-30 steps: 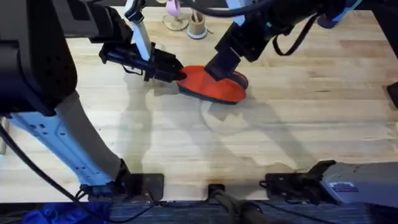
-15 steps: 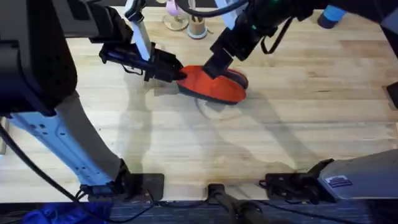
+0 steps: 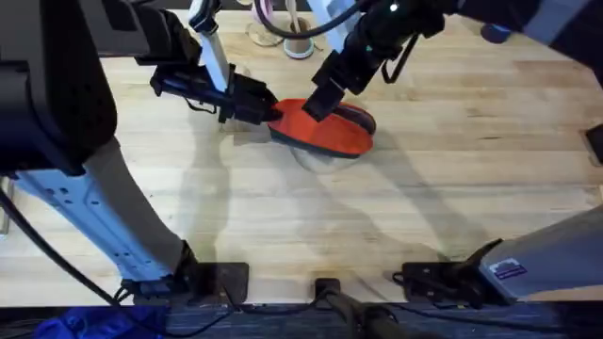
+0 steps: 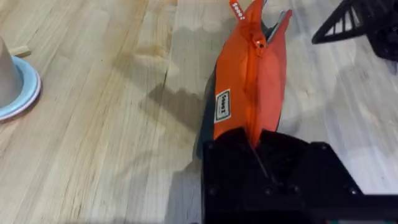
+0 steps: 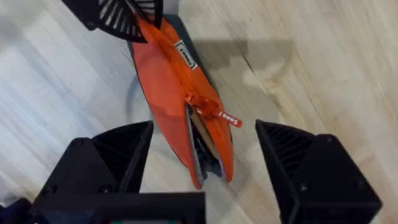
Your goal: Unzip the bag, pick up the pens from the table one at a time and place them inside, then zip the bag closed.
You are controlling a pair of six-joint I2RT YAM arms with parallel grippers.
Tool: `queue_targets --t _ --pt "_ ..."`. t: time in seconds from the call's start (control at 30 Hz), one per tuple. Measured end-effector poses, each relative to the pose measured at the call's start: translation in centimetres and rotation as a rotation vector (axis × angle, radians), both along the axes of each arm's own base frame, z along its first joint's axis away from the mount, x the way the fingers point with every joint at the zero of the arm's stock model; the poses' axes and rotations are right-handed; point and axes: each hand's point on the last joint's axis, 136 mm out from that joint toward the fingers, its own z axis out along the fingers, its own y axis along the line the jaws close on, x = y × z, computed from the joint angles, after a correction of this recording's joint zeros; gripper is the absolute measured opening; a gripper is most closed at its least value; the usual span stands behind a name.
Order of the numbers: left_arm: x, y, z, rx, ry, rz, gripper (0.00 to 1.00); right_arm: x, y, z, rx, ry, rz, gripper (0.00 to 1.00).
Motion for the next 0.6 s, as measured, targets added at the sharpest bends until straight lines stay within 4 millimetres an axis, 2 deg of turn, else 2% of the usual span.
queue_targets --t 0.33,0.57,0.6 --pt "0.0 0.0 0.0 0.000 0.000 0.000 0.042 0.3 0.6 -1.0 0.040 0.043 0.008 0.995" --pt "0.0 0.0 0.0 0.000 0.000 0.000 0.042 0.6 0.6 -3.1 0.020 0.090 0.002 0.993" --pt "0.0 0.0 0.0 0.000 0.000 0.000 0.041 0.5 0.7 -3.3 0.026 0.099 0.005 0.937"
